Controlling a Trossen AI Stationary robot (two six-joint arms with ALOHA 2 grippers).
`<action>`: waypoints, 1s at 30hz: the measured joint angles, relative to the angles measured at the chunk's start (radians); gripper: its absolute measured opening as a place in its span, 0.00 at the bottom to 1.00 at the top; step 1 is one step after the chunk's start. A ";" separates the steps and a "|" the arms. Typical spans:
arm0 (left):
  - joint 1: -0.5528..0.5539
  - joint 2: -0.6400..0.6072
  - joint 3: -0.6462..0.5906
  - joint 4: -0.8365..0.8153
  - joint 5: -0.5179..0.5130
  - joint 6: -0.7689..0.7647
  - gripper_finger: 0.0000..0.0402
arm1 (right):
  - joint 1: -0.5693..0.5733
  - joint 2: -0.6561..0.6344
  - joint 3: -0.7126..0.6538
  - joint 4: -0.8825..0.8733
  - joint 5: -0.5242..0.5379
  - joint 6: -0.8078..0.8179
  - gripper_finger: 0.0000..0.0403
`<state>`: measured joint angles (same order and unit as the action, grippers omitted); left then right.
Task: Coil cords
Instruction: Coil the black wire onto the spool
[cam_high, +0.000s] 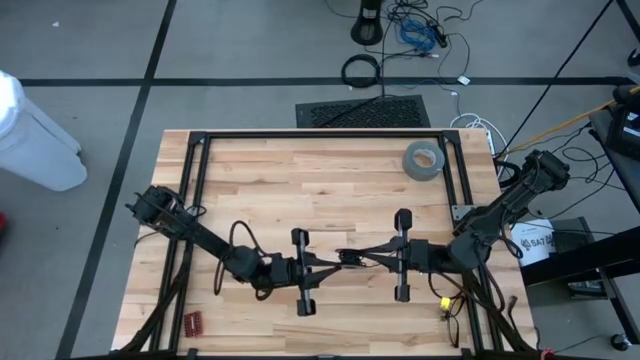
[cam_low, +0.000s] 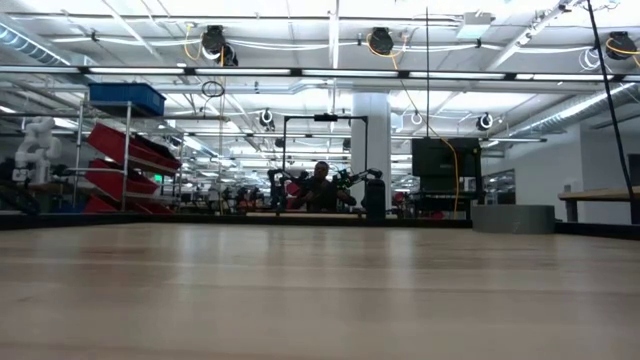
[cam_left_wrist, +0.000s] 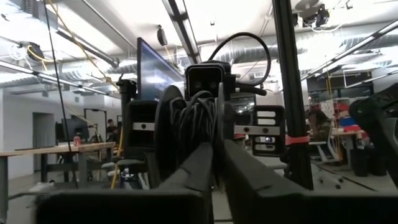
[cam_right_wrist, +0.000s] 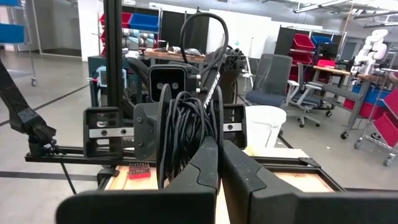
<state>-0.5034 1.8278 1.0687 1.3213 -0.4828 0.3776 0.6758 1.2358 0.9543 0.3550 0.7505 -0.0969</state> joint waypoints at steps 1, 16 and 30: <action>-0.001 0.000 0.000 0.000 0.000 -0.003 0.07 | 0.000 0.000 0.000 -0.004 0.002 0.002 0.00; -0.017 -0.054 0.000 -0.165 -0.072 -0.099 0.01 | 0.027 -0.015 0.000 -0.066 0.011 0.022 0.13; -0.011 -0.301 0.000 -0.713 -0.092 -0.261 0.00 | 0.026 -0.077 0.000 -0.283 0.010 0.156 0.17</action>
<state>-0.5147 1.5269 1.0687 0.6087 -0.5744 0.1162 0.7016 1.1591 0.9543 0.0715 0.7605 0.0592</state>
